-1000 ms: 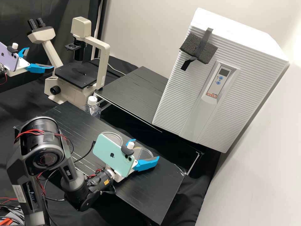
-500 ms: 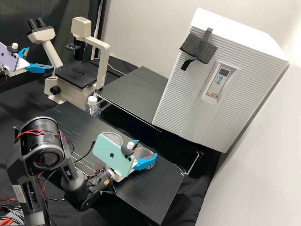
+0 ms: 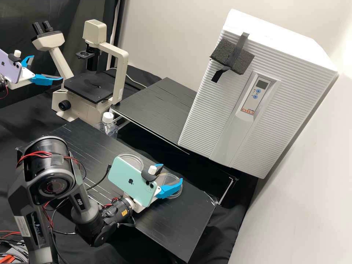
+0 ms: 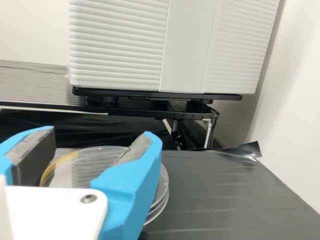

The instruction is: Close the petri dish lid.

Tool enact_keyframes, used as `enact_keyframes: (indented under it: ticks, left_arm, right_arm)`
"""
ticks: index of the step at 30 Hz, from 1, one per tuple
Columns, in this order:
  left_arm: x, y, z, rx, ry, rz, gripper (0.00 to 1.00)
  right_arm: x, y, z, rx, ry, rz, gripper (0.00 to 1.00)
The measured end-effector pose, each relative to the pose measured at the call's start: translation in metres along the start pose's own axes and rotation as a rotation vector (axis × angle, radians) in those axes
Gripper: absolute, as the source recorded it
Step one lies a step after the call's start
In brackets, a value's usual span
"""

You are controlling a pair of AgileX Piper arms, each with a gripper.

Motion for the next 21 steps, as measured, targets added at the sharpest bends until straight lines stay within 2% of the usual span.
enact_keyframes:
  ticks: [7, 16, 21]
  left_arm:
    - [0.0, 0.0, 0.0, 0.0, 0.0, 0.0, 1.0]
    - [0.0, 0.0, 0.0, 0.0, 0.0, 0.0, 1.0]
    - [0.0, 0.0, 0.0, 0.0, 0.0, 0.0, 1.0]
  right_arm:
    - [-0.0015, 0.0012, -0.0008, 0.002, 0.001, 0.007, 1.0]
    - [-0.0071, 0.005, 0.0034, 0.047, -0.022, 0.026, 1.0]
    - [-0.0086, 0.0065, 0.0052, 0.048, -0.033, 0.035, 1.0]
